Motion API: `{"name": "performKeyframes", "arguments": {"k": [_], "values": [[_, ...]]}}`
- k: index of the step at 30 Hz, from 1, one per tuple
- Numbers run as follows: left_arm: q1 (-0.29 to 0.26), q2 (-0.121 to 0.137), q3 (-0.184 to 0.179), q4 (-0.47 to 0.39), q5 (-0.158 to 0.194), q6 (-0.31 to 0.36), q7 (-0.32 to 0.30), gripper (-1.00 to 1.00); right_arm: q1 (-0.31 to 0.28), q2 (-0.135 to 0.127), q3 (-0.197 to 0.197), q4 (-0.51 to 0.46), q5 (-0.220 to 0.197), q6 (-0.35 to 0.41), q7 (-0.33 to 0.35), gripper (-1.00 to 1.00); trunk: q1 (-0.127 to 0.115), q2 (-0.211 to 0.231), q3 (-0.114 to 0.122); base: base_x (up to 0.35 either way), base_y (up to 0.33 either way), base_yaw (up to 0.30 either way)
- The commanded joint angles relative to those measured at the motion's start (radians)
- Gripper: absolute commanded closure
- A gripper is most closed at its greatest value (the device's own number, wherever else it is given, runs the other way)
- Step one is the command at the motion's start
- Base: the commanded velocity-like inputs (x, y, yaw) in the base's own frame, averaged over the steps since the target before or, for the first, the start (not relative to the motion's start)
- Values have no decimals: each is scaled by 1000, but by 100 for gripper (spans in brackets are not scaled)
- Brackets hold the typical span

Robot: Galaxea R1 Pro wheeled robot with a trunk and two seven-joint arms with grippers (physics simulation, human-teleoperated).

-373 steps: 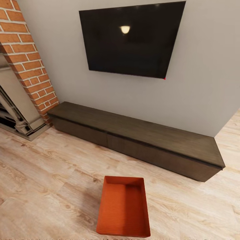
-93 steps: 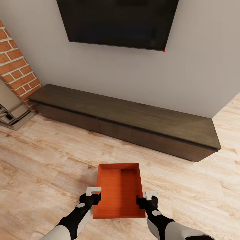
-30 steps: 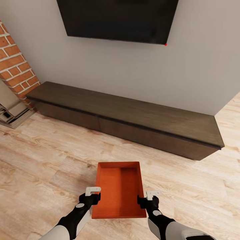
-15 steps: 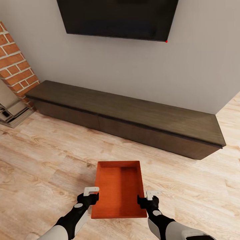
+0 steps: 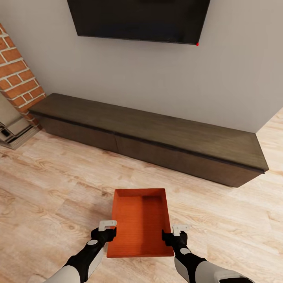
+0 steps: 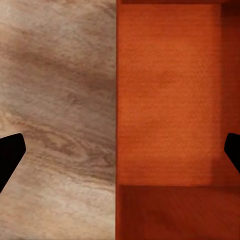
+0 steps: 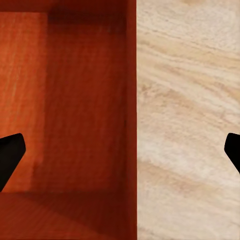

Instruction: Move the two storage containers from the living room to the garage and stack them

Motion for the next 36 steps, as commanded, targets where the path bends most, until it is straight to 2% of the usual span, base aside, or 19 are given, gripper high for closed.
{"name": "performKeyframes", "arguments": {"k": [1,36], "values": [[-1,0,-7,1,5,-3,7,-100,-1,0,2,1,7,-1,-7,-100,4,-7,-4,0,0,0],[-1,-3,-4,58,14,-4,8,-100,-1,0,-2,1,6,-3,-7,-100,138,-252,-113,0,0,0]]}}
